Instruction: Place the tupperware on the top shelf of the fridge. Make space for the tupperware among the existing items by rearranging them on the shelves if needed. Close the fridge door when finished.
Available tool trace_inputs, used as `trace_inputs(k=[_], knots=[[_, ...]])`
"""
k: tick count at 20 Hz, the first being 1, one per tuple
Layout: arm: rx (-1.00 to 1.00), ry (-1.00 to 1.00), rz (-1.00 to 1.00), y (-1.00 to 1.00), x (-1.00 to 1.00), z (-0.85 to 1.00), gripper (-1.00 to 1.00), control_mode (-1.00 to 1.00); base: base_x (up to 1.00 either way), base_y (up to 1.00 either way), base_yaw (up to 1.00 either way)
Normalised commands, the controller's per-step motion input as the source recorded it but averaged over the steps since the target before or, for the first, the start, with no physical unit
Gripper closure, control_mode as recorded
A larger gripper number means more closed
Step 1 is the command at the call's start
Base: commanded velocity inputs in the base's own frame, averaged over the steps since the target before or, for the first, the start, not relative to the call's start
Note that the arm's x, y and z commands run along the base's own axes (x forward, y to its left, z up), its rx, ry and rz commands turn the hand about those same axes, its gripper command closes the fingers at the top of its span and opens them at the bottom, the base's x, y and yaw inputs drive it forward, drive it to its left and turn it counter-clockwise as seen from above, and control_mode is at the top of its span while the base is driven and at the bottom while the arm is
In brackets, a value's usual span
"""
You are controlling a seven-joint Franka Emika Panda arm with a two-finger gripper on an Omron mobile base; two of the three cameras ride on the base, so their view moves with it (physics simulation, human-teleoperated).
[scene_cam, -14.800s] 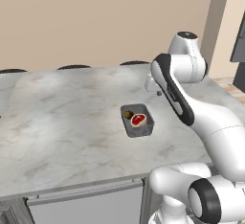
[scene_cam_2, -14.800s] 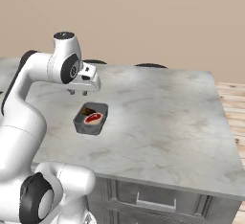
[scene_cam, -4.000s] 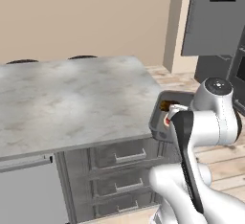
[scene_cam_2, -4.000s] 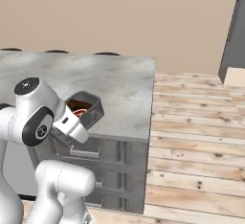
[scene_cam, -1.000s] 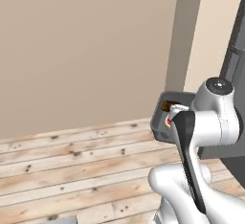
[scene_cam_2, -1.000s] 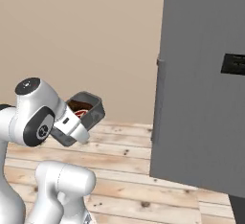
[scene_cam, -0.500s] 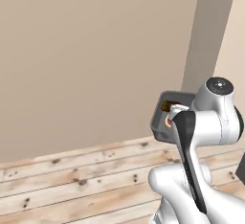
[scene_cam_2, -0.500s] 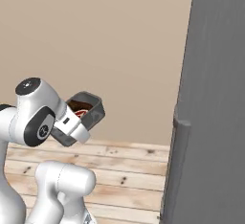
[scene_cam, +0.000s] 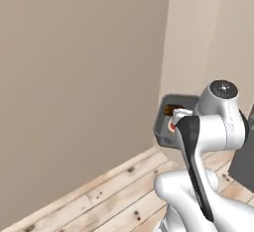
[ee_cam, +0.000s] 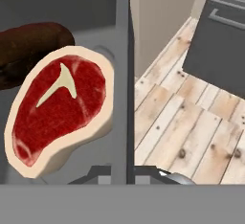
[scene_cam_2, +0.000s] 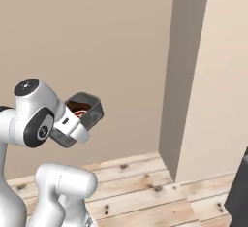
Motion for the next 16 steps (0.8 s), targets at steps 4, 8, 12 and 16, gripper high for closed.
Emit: trace_inputs(k=[4,8,12,16], knots=[[0.0,0.0,0.0,0.0,0.0,0.0,1.0,1.0,0.59,0.72,-0.78],[0.0,0.0,0.0,0.0,0.0,0.0,1.0,1.0,0.35,0.54,-0.85],[0.0,0.0,0.0,0.0,0.0,0.0,1.0,1.0,0.2,0.34,-0.89],[0.0,0.0,0.0,0.0,0.0,0.0,1.0,1.0,0.48,0.25,-0.79]])
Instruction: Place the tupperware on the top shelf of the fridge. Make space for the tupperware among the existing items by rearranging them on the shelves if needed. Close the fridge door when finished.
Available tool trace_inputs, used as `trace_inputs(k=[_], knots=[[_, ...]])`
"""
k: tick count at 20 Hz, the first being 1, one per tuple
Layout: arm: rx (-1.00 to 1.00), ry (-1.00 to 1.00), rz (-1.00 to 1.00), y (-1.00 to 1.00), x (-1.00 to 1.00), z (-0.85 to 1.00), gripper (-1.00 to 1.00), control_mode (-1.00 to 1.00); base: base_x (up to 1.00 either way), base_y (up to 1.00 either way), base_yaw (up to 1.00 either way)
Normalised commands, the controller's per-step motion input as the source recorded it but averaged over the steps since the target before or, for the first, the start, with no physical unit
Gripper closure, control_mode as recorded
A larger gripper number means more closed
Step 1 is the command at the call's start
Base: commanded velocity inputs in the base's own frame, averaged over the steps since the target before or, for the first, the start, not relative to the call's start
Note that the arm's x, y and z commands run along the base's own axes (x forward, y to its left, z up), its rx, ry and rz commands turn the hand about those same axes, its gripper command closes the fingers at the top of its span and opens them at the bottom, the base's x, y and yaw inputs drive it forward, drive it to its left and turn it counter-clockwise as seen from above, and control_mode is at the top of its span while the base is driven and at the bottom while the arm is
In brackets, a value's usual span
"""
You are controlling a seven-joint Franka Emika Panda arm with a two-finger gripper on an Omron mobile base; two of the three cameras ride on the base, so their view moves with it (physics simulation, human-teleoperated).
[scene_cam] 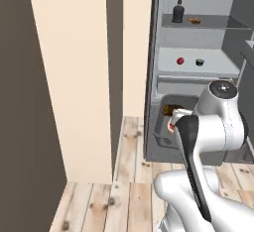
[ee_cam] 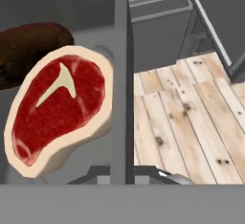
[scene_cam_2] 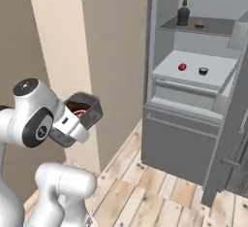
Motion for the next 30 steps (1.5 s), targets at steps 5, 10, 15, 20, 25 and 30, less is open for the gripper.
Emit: trace_inputs(k=[5,10,15,20,25,30], knots=[[0.0,0.0,0.0,0.0,0.0,0.0,1.0,1.0,0.6,0.02,-0.5],[0.0,0.0,0.0,0.0,0.0,0.0,1.0,1.0,0.6,-0.08,-0.07],[0.0,0.0,0.0,0.0,0.0,0.0,1.0,1.0,0.91,-0.28,-0.11],[0.0,0.0,0.0,0.0,0.0,0.0,1.0,1.0,0.79,-0.39,-0.11],[0.0,0.0,0.0,0.0,0.0,0.0,1.0,1.0,0.32,-0.64,-0.17],[0.0,0.0,0.0,0.0,0.0,0.0,1.0,1.0,0.54,-0.45,-0.18]])
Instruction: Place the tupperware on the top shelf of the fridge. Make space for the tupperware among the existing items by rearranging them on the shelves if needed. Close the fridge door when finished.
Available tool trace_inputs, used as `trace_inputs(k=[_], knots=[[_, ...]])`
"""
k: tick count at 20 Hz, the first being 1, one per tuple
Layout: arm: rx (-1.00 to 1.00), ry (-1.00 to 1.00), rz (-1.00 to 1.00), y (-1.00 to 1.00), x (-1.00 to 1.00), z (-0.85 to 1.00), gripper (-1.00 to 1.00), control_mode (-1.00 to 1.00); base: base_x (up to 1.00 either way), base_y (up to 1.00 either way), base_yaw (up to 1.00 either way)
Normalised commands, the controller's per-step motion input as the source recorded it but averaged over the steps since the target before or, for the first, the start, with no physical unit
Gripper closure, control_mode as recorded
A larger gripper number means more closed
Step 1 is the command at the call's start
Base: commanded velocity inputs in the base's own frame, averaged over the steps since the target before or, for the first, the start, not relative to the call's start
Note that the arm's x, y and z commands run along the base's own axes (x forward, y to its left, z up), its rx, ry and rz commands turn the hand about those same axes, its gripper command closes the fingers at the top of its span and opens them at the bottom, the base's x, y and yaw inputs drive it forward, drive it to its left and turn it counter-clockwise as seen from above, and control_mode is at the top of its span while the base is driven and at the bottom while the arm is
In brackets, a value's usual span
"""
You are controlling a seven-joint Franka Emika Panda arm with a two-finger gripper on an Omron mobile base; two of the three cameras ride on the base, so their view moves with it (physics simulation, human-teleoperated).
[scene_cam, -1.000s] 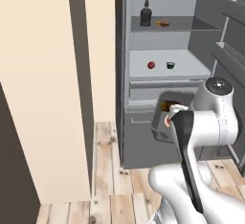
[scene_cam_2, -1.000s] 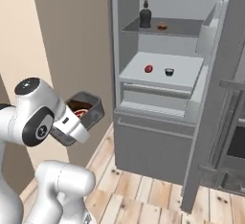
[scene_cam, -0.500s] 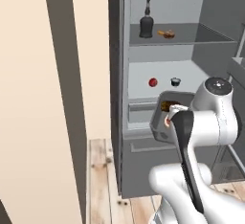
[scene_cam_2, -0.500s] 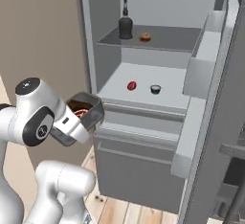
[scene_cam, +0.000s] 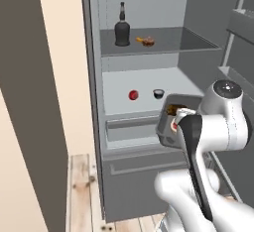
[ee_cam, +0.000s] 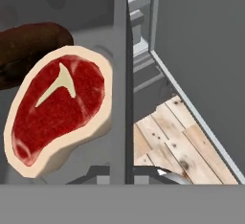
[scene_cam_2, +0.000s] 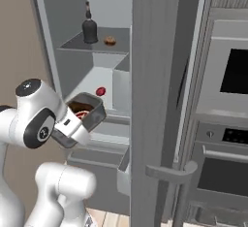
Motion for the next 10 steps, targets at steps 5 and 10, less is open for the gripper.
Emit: trace_inputs(k=[5,10], knots=[[0.0,0.0,0.0,0.0,0.0,0.0,1.0,1.0,0.63,-0.25,-0.09],[0.0,0.0,0.0,0.0,0.0,0.0,1.0,1.0,0.59,-0.12,0.0]])
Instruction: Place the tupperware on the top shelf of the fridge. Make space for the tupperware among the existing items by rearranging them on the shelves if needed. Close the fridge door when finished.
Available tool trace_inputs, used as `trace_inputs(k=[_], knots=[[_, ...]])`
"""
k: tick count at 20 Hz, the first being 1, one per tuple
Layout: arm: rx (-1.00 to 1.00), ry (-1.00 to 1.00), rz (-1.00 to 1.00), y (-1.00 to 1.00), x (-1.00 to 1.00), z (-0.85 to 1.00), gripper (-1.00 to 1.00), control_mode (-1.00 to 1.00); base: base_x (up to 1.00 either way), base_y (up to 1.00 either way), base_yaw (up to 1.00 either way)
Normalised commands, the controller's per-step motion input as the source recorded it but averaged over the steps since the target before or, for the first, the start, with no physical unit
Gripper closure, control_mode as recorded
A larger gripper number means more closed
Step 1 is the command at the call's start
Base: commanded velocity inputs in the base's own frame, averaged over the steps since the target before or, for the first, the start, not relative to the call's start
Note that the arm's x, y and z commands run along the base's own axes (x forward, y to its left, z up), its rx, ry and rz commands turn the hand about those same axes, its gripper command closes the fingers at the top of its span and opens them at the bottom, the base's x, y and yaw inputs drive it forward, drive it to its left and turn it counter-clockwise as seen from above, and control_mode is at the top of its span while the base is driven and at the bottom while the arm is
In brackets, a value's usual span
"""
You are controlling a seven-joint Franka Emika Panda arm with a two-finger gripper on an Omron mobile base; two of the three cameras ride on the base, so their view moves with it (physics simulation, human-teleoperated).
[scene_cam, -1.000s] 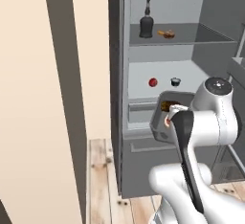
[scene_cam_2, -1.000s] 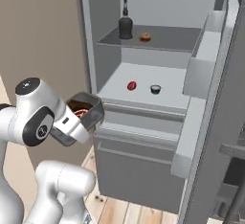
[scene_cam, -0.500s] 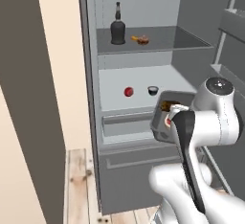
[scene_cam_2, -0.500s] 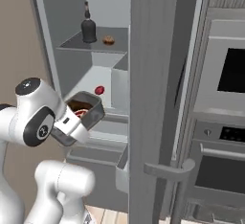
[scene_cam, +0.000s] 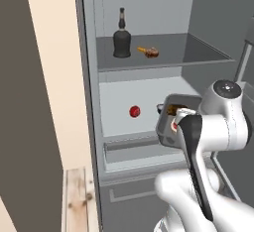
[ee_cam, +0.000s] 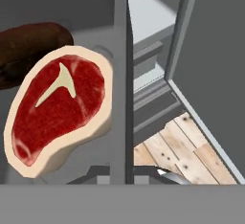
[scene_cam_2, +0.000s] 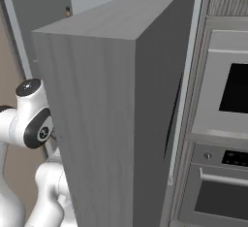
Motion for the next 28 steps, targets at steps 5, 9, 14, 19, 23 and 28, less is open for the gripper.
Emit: trace_inputs(k=[5,9,14,19,23,28], knots=[[-0.02,-0.12,-0.01,-0.06,0.03,0.28,1.0,-1.0,0.19,-0.03,-0.01],[-0.04,-0.32,-0.04,-0.4,0.0,0.82,1.0,-1.0,0.0,0.0,0.0],[0.0,-0.14,-0.09,-0.36,0.19,0.99,1.0,-1.0,0.0,0.0,0.0],[0.0,0.02,-0.01,-0.15,0.38,1.0,1.0,-1.0,0.0,0.0,0.0],[0.03,0.13,0.0,-0.26,0.63,0.59,1.0,-1.0,0.0,0.0,0.0],[-0.01,0.1,0.0,-0.23,0.85,0.02,1.0,-1.0,0.0,0.0,0.0]])
